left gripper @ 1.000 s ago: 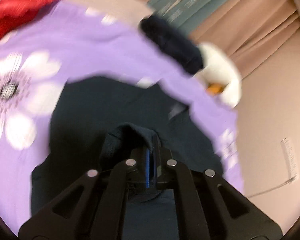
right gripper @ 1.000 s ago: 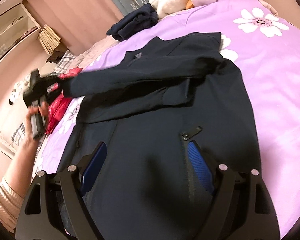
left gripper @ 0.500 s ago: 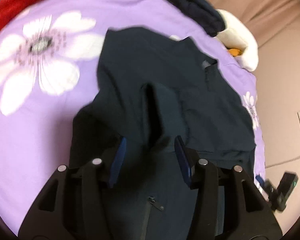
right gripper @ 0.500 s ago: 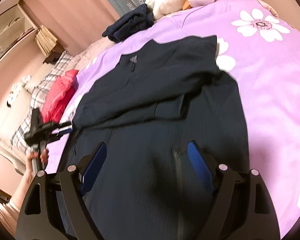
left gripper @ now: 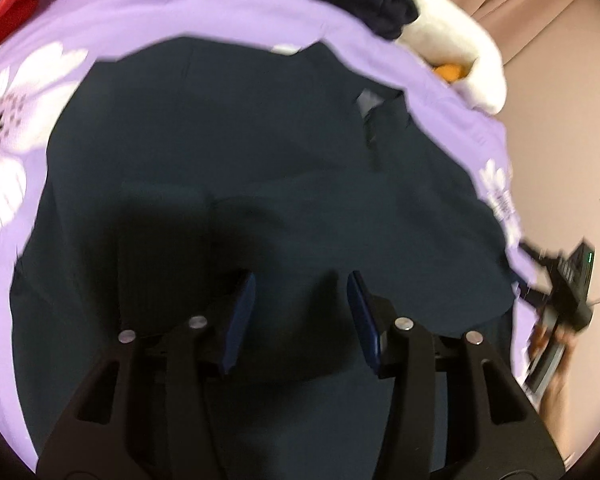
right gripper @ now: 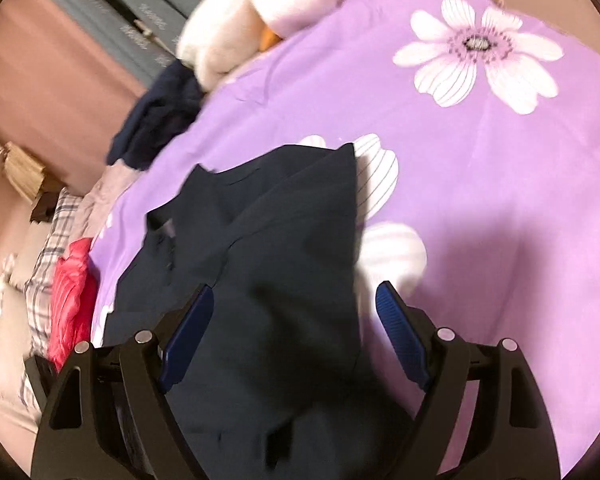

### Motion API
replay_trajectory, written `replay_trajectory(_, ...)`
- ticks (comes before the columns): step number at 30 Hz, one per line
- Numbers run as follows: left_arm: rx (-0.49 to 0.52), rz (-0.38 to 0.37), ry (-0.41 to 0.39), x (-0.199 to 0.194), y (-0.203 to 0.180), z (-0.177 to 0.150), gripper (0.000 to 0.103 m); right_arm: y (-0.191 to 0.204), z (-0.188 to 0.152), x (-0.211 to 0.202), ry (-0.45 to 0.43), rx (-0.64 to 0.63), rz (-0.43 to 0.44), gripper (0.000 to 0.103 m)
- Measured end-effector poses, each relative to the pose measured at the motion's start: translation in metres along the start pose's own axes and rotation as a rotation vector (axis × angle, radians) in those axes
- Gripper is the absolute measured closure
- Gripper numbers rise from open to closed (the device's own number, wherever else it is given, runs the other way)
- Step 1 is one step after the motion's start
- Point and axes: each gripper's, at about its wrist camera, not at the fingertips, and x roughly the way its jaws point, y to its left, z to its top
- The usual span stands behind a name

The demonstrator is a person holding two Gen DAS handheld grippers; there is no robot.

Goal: Fold large clothes

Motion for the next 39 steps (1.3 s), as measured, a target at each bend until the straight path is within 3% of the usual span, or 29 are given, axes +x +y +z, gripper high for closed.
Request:
replay_trajectory(4,0.005,-0.032,0.002,0.002,0.007,-0.005,0.056,-0.008,0.013,0.024,0.031,0.045,0.052,0.02)
replay_trajectory(5,0.011,-0.025,0.006,0.002,0.007,-0.004,0.056,-0.01,0.015,0.029,0.038,0.053,0.07,0.024)
replay_trajectory(6,0.02,-0.012,0.009,0.004,0.005,-0.003,0.056,-0.011,0.017,0.033,0.05,0.052,0.092,0.044)
replay_trajectory(7,0.027,-0.001,0.011,0.006,0.003,-0.003,0.056,-0.009,0.018,0.035,0.05,0.044,0.085,0.054)
replay_trajectory(8,0.039,0.019,0.011,0.008,-0.001,-0.003,0.056,-0.007,0.019,0.036,0.044,0.023,0.071,0.077)
replay_trajectory(9,0.052,0.033,0.01,0.011,-0.005,-0.002,0.052,-0.001,0.019,0.035,0.038,-0.032,0.06,0.093)
replay_trajectory(12,0.09,0.049,0.007,0.015,-0.019,0.0,0.039,0.005,0.024,0.02,-0.035,-0.11,0.04,0.1)
replay_trajectory(14,0.109,0.031,0.016,0.021,-0.028,0.003,0.039,-0.005,0.032,0.014,-0.081,-0.069,0.041,0.1)
replay_trajectory(19,0.165,0.076,0.035,0.042,-0.047,0.01,0.028,-0.027,0.031,0.04,0.017,-0.056,-0.05,0.098)
replay_trajectory(21,0.173,0.087,0.037,0.044,-0.048,0.01,0.028,-0.029,0.032,0.03,-0.009,-0.013,-0.005,0.094)
replay_trajectory(23,0.174,0.083,0.04,0.041,-0.049,0.01,0.028,-0.023,0.032,0.012,-0.047,-0.03,0.014,0.08)
replay_trajectory(24,0.175,0.078,0.042,0.04,-0.048,0.009,0.028,-0.015,0.03,-0.002,-0.069,-0.076,0.05,0.071)
replay_trajectory(26,0.171,0.066,0.045,0.038,-0.044,0.009,0.028,-0.001,0.021,-0.023,-0.084,-0.171,0.078,0.067)
replay_trajectory(30,0.117,0.014,0.04,0.034,-0.036,0.011,0.028,0.032,-0.02,-0.059,-0.086,-0.527,-0.075,0.067)
replay_trajectory(33,0.096,0.003,0.039,0.033,-0.033,0.011,0.027,0.046,-0.056,-0.058,-0.033,-0.762,-0.193,0.067)
replay_trajectory(36,0.087,0.003,0.035,0.034,-0.033,0.011,0.026,0.05,-0.081,-0.038,0.011,-0.923,-0.293,0.067)
replay_trajectory(39,0.06,0.004,0.034,0.034,-0.033,0.013,0.026,0.046,-0.083,-0.019,-0.005,-0.968,-0.367,0.067)
